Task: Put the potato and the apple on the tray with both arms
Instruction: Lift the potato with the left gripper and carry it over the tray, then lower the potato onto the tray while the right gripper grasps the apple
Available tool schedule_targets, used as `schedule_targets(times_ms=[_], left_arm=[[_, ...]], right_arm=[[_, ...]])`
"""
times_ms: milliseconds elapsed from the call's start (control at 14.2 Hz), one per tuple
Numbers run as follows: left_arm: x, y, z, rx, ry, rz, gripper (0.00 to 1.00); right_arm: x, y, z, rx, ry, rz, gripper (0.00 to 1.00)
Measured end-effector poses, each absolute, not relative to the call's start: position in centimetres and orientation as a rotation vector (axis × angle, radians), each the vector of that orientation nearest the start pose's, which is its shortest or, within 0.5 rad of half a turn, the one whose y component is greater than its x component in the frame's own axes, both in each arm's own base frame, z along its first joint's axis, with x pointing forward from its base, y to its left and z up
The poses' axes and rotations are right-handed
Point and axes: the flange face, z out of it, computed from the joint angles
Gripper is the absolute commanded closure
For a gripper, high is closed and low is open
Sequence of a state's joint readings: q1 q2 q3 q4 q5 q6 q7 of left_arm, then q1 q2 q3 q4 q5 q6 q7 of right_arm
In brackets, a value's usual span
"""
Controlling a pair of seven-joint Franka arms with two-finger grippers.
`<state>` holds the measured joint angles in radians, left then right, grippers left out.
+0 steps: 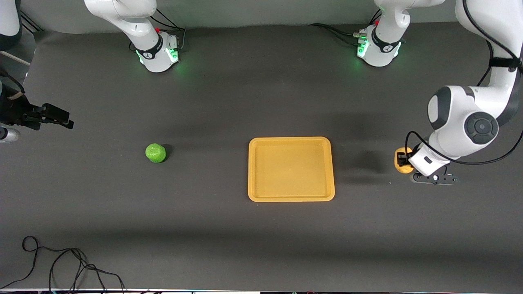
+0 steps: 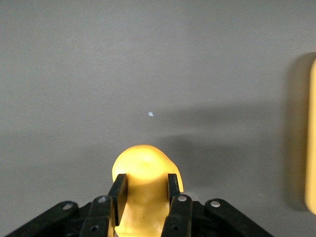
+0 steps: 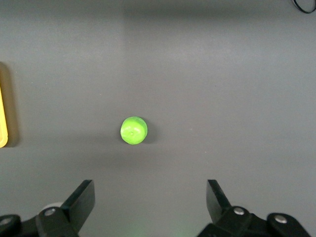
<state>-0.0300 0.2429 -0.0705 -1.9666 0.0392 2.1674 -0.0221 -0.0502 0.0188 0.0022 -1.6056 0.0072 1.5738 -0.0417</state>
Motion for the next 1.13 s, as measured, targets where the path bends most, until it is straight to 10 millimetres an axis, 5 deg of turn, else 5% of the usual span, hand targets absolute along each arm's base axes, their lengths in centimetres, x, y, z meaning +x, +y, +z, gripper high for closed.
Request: schedule_targets(times_ms=[281,633,915,1126], left_arm=[[58.9,-14.4,38.0,-3.187,0.129,0.052,1.00],[56.3,-27.4,32.6,-3.229,0.029,0.001,1.00],[56.2,-29.7,27.4,-3.242,-0.002,-0.022,1.00],[56.4,-29.9,26.2,-3.247,-0.037,-0.037,1.00]], right_arm=[[55.7,0.9,60.2,-3.135,-0.051,0.068,0.00],[55.4,5.1,59.4,-3.140,-0.044,0.059,0.00],[52.2,6.8,57.8,-3.138,-0.063,0.005,0.00],[49.0,6.4,57.7,-3.138,-0.066,-0.005,0.00]])
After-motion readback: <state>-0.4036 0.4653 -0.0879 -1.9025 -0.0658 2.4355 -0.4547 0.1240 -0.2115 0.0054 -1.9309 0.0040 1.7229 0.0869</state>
